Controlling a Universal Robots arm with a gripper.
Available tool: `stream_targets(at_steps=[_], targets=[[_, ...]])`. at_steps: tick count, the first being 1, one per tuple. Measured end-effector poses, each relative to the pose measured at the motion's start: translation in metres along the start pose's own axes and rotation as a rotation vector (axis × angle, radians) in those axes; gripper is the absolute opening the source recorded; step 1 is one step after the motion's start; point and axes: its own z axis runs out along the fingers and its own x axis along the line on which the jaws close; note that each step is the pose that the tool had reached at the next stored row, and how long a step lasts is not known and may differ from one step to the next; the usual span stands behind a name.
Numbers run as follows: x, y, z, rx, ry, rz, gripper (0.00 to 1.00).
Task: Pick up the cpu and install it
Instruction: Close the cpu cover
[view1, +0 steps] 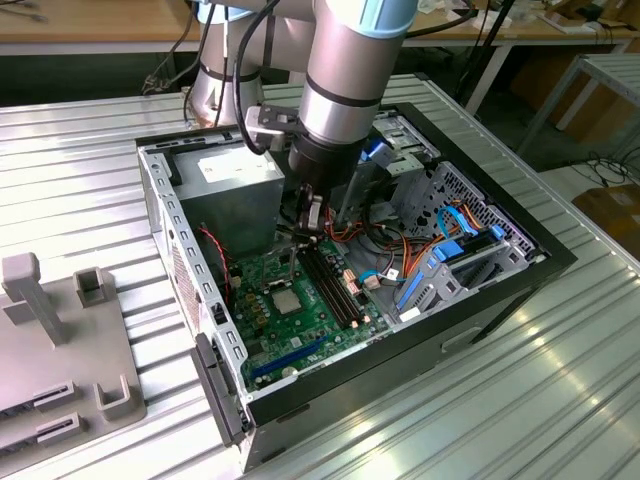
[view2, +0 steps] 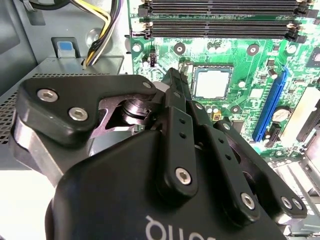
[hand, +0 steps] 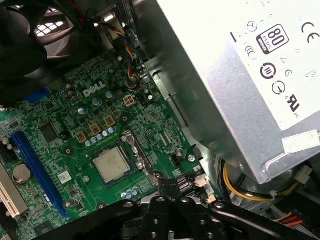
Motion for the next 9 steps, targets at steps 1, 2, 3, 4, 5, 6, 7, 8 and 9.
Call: stream_targets(at_steps=[1,2,3,4,5,6,7,8,9], targets=[[-0.0002,0.0000,0.0000,-0.0005,-0.0008,0.000,0.11],[-0.0004,0.0000,0.0000,-0.0015,-0.0028,0.000,0.11],[-0.0004,-0.0001,0.0000,-0.0027,-0.0051,0.000,0.11],[-0.0005,-0.0001,0.0000,-0.0041,-0.0075,0.000,0.11],[-0.0005,-0.0001,0.0000,-0.0053,-0.0097,-0.001,0.11],[-0.0005,-0.0001,0.0000,-0.0070,-0.0128,-0.001,0.11],[-0.0005,-0.0002,0.0000,-0.0081,-0.0148,-0.001,0.11],[-0.0005,-0.0002,0.0000,-0.0094,-0.0173,-0.001,0.11],[-0.0005,-0.0002,0.0001,-0.0101,-0.0187,-0.001,0.11]])
